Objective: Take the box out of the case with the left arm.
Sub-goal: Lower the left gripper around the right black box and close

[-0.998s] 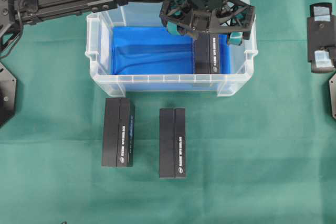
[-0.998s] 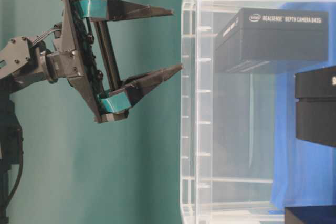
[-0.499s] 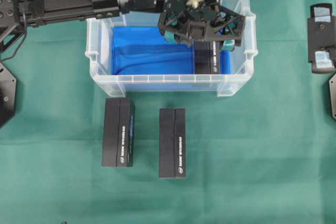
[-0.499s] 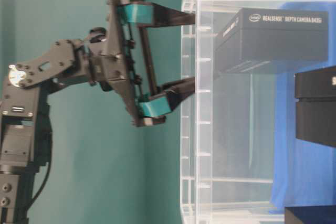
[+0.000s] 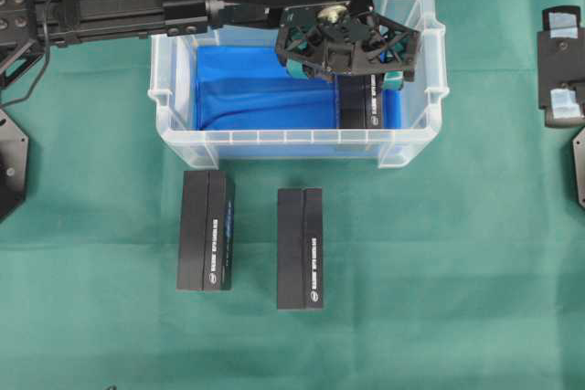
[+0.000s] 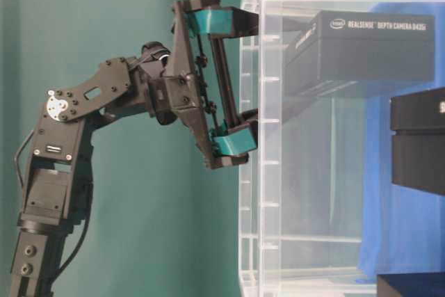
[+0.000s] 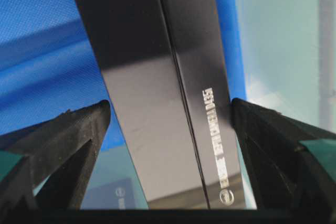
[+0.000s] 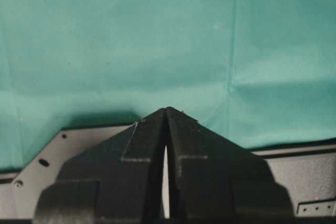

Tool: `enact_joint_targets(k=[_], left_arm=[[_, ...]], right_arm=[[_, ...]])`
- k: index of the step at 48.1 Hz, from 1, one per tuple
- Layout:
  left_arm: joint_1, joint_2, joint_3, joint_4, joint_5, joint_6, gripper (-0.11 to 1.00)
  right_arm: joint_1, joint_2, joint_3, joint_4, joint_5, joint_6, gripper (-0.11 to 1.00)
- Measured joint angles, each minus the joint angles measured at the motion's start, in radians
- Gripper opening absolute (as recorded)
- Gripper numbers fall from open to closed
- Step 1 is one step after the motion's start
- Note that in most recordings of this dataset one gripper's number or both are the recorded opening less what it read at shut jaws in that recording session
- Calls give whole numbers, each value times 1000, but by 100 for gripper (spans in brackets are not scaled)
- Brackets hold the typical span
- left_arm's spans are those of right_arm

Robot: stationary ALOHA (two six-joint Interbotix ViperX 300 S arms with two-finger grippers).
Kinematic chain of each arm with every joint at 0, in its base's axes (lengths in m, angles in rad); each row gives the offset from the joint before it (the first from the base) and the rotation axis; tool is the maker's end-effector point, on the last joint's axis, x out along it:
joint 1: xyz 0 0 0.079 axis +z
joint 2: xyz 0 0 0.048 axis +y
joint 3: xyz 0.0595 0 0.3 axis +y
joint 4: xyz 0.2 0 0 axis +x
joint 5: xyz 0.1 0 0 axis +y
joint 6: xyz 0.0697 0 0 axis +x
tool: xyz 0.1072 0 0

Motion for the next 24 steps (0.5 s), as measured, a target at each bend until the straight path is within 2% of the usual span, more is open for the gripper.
enact_joint_targets(k=[24], left_arm=[[0, 0, 57, 0, -49, -3, 98]], right_arm=[[0, -3, 6, 0, 0, 0, 0]])
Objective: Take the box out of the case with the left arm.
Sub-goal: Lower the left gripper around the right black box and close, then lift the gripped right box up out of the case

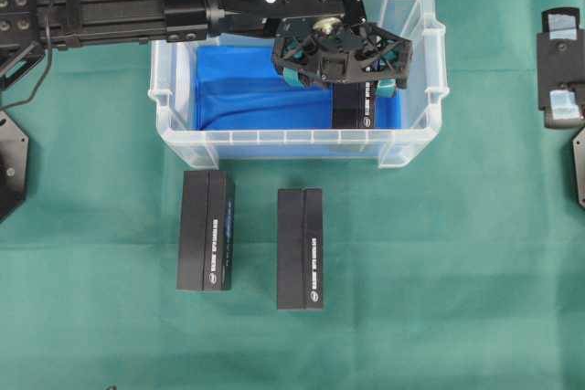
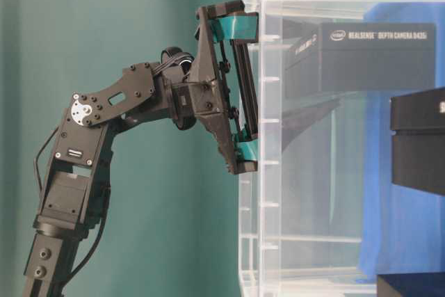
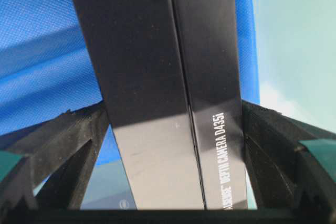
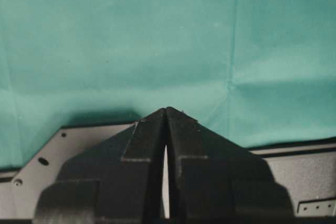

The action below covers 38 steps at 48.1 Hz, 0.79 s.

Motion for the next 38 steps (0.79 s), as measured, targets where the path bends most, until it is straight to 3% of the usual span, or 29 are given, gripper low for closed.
enact_joint_targets(k=[5, 12, 38], left_arm=[[0, 0, 0, -2, -11, -11, 93], [-2, 0, 0, 0, -41, -58, 64], [-5, 0, 0, 0, -72, -81, 64]], right_arm=[[-2, -2, 0, 0, 0, 0, 0], [-2, -3, 0, 0, 0, 0, 0], [0, -3, 0, 0, 0, 0, 0]])
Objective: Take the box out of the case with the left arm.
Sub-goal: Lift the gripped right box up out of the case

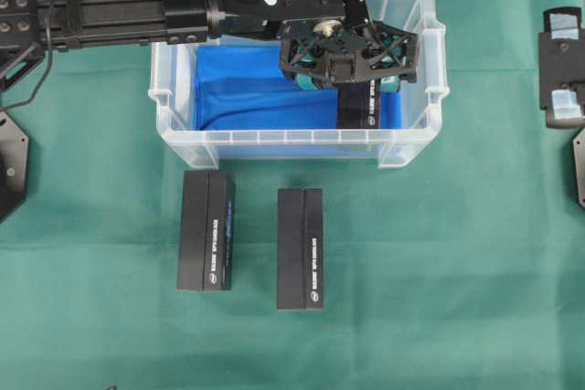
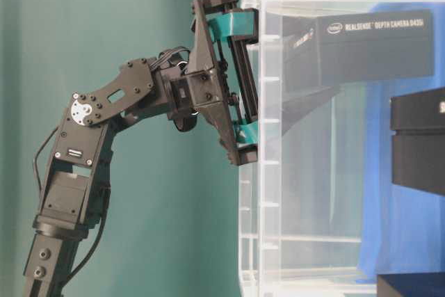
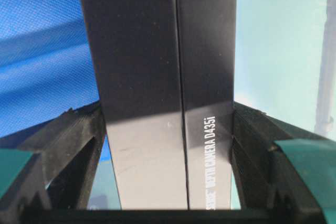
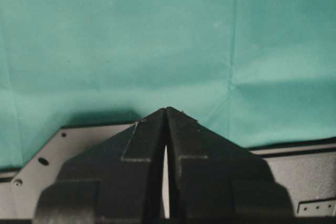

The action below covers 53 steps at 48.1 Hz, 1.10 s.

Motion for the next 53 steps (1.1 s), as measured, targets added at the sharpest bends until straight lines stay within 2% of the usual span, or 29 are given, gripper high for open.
enact_joint_targets(k=[10, 19, 43, 53], left_arm=[[-5, 0, -17, 0, 12, -5, 64], [-8, -5, -71, 0, 80, -5, 63], [-12, -20, -402, 0, 394, -3, 62], [-17, -18, -529, 0, 483, -3, 60]], right_arm=[[0, 0, 0, 0, 0, -2, 0], [0, 0, 2, 0, 2, 0, 0], [-2, 0, 2, 0, 0, 0, 0], [0, 0, 0, 0, 0, 0, 0]])
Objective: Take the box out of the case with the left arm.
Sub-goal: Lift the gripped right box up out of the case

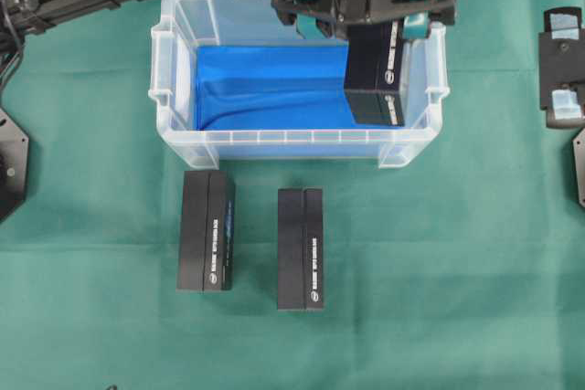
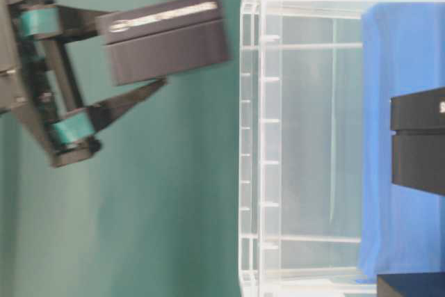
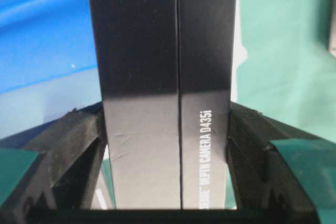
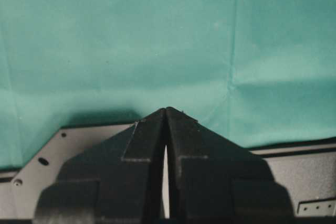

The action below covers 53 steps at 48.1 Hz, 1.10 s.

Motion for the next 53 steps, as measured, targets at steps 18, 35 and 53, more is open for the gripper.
enact_joint_targets(k=[18, 35, 53], left_arm=[[-12, -2, -112, 2, 97, -2, 60], [-14, -2, -112, 3, 100, -3, 60], [-14, 0, -112, 3, 100, -5, 60]], right_arm=[[0, 0, 0, 0, 0, 0, 0], [0, 0, 0, 0, 0, 5, 0], [0, 0, 2, 0, 0, 5, 0]])
